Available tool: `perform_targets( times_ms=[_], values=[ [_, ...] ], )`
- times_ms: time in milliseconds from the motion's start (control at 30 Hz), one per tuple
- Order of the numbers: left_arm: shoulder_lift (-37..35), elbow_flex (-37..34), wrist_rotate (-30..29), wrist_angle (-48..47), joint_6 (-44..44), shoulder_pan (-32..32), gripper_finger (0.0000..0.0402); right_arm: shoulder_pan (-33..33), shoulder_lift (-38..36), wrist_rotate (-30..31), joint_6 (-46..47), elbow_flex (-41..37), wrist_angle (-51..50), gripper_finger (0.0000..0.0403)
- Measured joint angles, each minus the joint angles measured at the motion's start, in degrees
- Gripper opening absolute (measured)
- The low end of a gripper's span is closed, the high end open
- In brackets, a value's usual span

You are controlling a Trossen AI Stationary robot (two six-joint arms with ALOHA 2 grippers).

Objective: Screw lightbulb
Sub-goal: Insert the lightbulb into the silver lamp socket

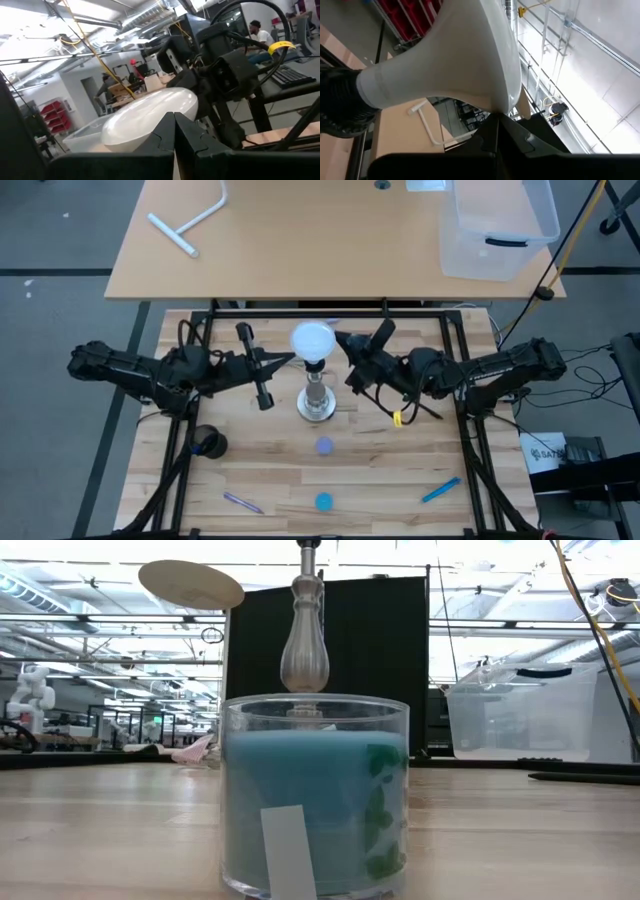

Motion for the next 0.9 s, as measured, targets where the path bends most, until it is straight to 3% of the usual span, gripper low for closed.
perform_targets(
  times_ms=[333,567,900],
  values=[
    [-0.13,0.02,-4.74,-1.94,-0.64,0.0,0.0,3.03,-0.11,0.65,-0.41,-0.02,-0.6,0.0],
    [0.13,0.04,-10.03,-3.08,-0.99,0.11,0.0,5.34,0.06,-2.17,0.35,0.0,-2.57,0.0],
    [0.15,-0.02,-12.37,-7.61,-3.43,1.52,0.0,9.57,0.04,-1.27,6.11,0.0,-8.01,0.0]
  ],
)
